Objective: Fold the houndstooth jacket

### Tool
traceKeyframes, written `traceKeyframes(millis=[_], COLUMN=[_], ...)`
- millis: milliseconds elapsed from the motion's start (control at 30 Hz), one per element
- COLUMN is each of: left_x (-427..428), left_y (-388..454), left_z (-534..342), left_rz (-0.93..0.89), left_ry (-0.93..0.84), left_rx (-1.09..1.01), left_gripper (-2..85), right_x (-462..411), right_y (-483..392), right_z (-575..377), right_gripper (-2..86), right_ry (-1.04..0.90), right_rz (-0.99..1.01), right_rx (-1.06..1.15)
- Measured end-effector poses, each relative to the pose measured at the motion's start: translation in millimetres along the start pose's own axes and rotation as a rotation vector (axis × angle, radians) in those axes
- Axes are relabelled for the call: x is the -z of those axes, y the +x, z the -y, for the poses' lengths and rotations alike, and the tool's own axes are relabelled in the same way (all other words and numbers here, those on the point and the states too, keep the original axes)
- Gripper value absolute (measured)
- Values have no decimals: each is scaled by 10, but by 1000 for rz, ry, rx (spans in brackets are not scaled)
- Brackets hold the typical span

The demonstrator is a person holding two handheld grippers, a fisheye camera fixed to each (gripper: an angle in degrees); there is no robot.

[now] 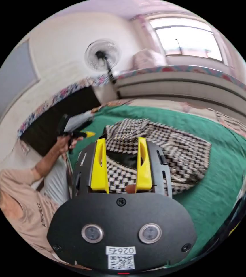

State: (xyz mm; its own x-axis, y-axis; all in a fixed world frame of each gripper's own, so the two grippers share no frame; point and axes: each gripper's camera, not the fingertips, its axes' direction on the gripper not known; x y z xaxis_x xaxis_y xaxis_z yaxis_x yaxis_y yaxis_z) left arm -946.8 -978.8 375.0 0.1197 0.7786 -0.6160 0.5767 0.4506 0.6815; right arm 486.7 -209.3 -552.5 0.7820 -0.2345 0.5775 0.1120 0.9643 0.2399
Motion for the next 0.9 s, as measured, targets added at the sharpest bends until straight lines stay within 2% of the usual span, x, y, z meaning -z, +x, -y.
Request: traceKeyframes(millis=[133, 200, 267, 433, 600, 667, 767, 833, 900], left_x=[-377, -509, -518, -447, -500, -598, -733, -804, -879], left_y=[77, 193, 334, 538, 531, 612, 893, 1138, 1407], left_z=[110, 152, 184, 345, 479, 500, 567, 627, 690], left_rz=[-109, -121, -66, -102, -199, -182, -105, -58, 10], left_ry=[-209, -267, -289, -366, -366, -376, -405, -469, -543], left_rx=[1, -27, -79, -131, -93, -103, -170, -246, -317], left_gripper=[286, 293, 296, 291, 279, 281, 305, 313, 301], right_x=[-1151, -1783, -1966, -1280, 394, 746, 903, 899, 994], right_y=[-817, -1086, -1150, -823, 50, 359, 765, 937, 1007], right_z=[-25, -192, -265, 34, -246, -600, -1178, -1452, -1676], right_gripper=[137, 51, 5, -8, -10, -10, -10, -9, -3], right_ry=[-309, -548, -634, -530, -350, -338, -420, -466, -495], right_rz=[137, 145, 38, -62, -189, -155, -159, -244, -438], right_rx=[203, 273, 337, 242, -77, -204, -384, -491, -566])
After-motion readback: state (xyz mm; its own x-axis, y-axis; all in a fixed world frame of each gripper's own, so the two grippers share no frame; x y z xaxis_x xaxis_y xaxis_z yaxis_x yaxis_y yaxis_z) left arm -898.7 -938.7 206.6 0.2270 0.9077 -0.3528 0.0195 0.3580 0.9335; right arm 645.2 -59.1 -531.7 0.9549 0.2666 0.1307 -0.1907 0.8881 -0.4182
